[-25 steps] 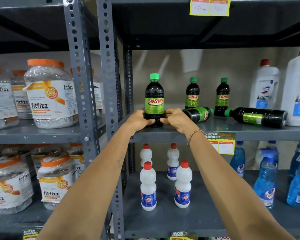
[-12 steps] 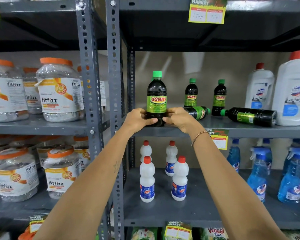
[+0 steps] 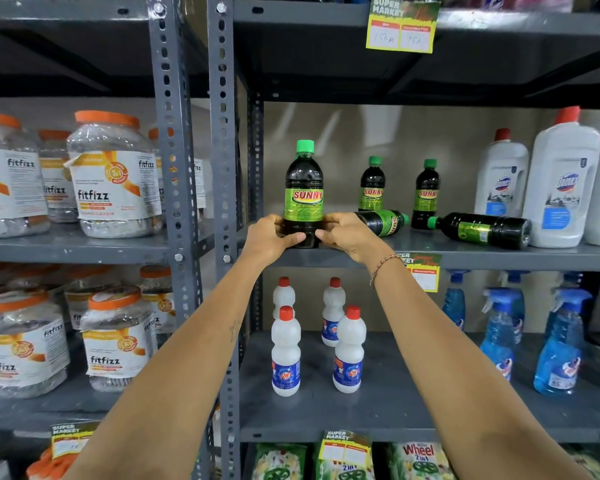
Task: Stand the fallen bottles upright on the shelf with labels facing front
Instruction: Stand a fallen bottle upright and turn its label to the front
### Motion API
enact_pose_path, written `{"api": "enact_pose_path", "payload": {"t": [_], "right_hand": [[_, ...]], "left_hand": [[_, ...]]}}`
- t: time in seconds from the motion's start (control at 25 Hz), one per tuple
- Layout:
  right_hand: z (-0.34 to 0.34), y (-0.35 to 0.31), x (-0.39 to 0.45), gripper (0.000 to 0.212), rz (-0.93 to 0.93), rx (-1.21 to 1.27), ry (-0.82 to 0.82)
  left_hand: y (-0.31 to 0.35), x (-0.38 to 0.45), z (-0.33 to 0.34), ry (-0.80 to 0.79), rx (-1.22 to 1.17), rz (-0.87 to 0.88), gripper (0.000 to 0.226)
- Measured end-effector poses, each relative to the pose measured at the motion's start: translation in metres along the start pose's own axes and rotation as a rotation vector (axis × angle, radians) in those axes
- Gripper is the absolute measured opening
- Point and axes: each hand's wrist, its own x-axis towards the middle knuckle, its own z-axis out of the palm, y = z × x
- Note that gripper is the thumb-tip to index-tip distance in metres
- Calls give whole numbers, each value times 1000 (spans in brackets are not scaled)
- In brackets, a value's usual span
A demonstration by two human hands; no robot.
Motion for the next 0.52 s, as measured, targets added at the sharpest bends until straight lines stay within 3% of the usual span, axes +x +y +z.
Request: {"api": "enact_pose_path", "payload": {"t": [0.36,0.52], "right_hand": [[2,5,3,40,-27,-18,5],[0,5,0,36,-19,-11,-12]], "left_hand": [[-3,2,5,35,-11,-3,52],[-3,-3,7,55,-46,-15,67]]}}
